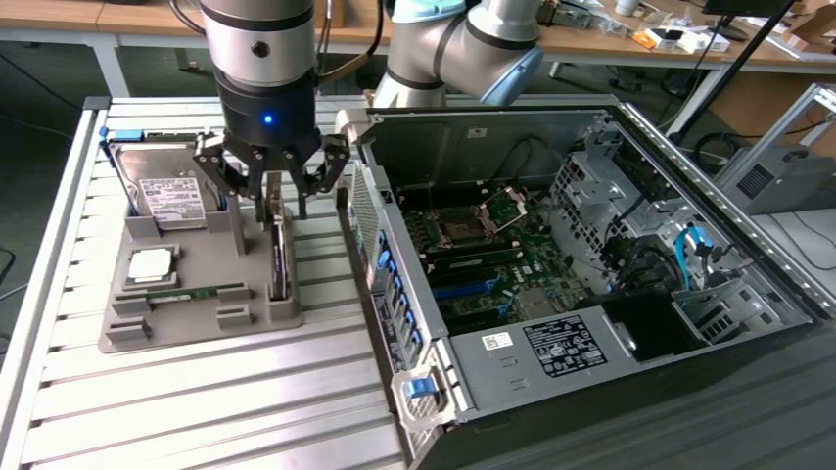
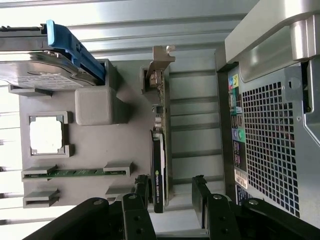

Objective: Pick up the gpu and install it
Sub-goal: 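Pick up the gpu and move the gpu toward the slot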

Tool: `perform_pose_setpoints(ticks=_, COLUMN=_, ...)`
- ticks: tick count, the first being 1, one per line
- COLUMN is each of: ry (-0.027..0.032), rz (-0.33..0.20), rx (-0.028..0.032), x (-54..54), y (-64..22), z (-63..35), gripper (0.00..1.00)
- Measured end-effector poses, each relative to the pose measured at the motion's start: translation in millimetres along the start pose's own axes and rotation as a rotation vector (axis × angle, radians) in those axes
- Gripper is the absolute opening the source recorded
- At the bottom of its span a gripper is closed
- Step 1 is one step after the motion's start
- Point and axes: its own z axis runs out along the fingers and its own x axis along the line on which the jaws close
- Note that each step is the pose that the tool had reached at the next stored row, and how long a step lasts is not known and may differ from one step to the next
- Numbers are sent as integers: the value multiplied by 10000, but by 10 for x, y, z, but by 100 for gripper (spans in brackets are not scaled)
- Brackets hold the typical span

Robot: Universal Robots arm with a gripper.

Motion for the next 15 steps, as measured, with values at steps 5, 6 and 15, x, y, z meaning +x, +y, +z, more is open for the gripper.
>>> perform_pose_setpoints(ticks=5, ry=2, rz=1, rx=2, x=2, y=8, z=17, gripper=48)
perform_pose_setpoints(ticks=6, ry=1, rz=1, rx=1, x=2, y=9, z=20, gripper=48)
perform_pose_setpoints(ticks=15, ry=1, rz=1, rx=1, x=5, y=11, z=61, gripper=48)
